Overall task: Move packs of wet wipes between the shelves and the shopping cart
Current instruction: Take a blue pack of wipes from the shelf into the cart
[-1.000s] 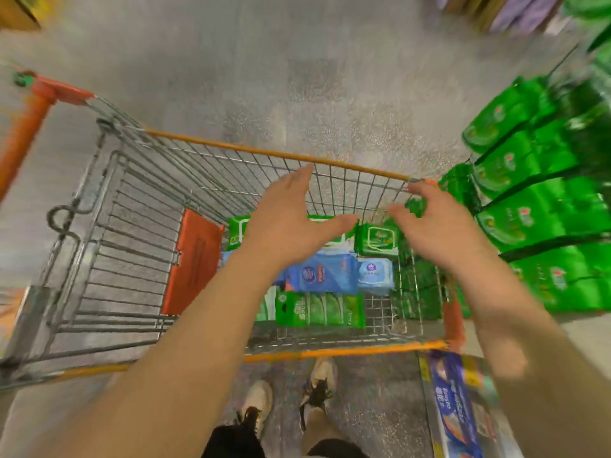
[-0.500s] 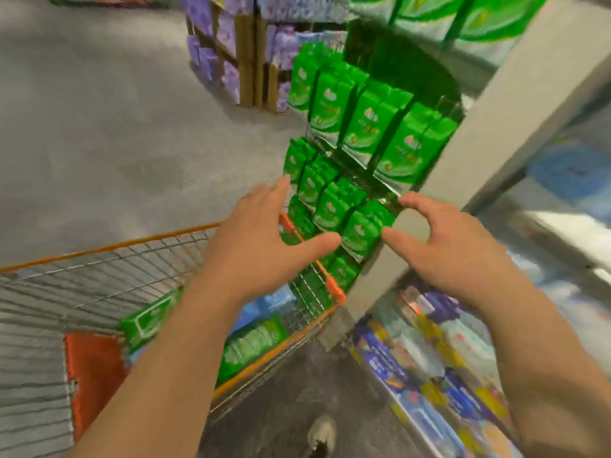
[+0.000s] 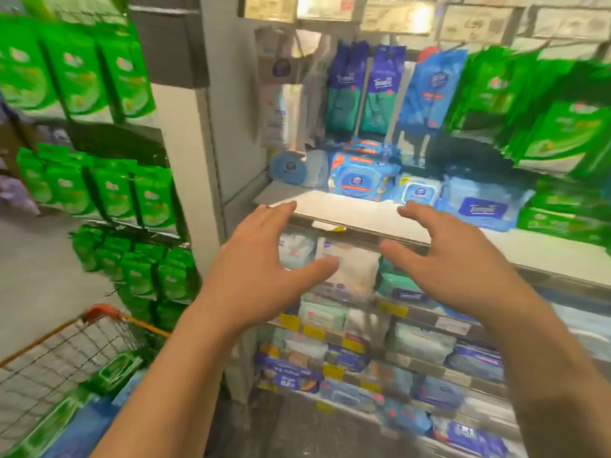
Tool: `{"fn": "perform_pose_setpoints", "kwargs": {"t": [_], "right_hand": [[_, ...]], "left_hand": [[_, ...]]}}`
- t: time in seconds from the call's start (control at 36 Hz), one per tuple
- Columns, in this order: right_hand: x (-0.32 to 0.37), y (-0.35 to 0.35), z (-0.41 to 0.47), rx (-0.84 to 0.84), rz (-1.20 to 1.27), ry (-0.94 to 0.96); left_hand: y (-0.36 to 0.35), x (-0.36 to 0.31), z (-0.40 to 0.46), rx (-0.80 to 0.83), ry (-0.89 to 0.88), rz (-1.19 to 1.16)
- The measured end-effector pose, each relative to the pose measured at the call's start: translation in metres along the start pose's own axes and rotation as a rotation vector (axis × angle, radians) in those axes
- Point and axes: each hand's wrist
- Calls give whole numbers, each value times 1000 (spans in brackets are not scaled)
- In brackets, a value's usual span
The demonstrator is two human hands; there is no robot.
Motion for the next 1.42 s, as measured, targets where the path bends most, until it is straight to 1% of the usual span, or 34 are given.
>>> {"fn": "perform_pose_setpoints", "kwargs": {"t": [0.19, 0.28, 0.42, 0.56, 0.78, 0.94, 1.14, 1.28, 1.33, 1.42], "right_hand": [[-138, 58, -34, -101, 29, -169], [-189, 79, -50, -167, 34, -240], [-252, 107, -74, -190, 57, -357], [-299, 124, -87, -201, 62, -442], [-342, 128, -83, -210, 59, -523], [-365, 123, -61, -193, 63, -555], [-384, 125, -9, -223, 35, -548], [-400, 123, 37, -325, 66, -548], [-406, 120, 53, -389, 123, -550], [-416, 117, 72, -464, 210, -561]], "left_hand": [[-107, -115, 35, 124, -148, -85], [-150, -154, 47, 162, -169, -124], [-208, -204, 57, 247, -204, -134], [-249, -239, 67, 292, -213, -137], [-286, -266, 94, 355, -246, -150], [-315, -275, 127, 379, -222, -229], [-347, -277, 178, 310, -297, -360], [-366, -283, 227, 357, -301, -474], [-373, -287, 244, 375, -323, -511], [-387, -294, 261, 388, -285, -573]]}}
Point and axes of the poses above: each hand's wrist, its own z-axis towards the middle knuckle, its own y-axis out of the back of the hand, x = y × z, and after that the axes turned 7 degrees about -z, right-handed
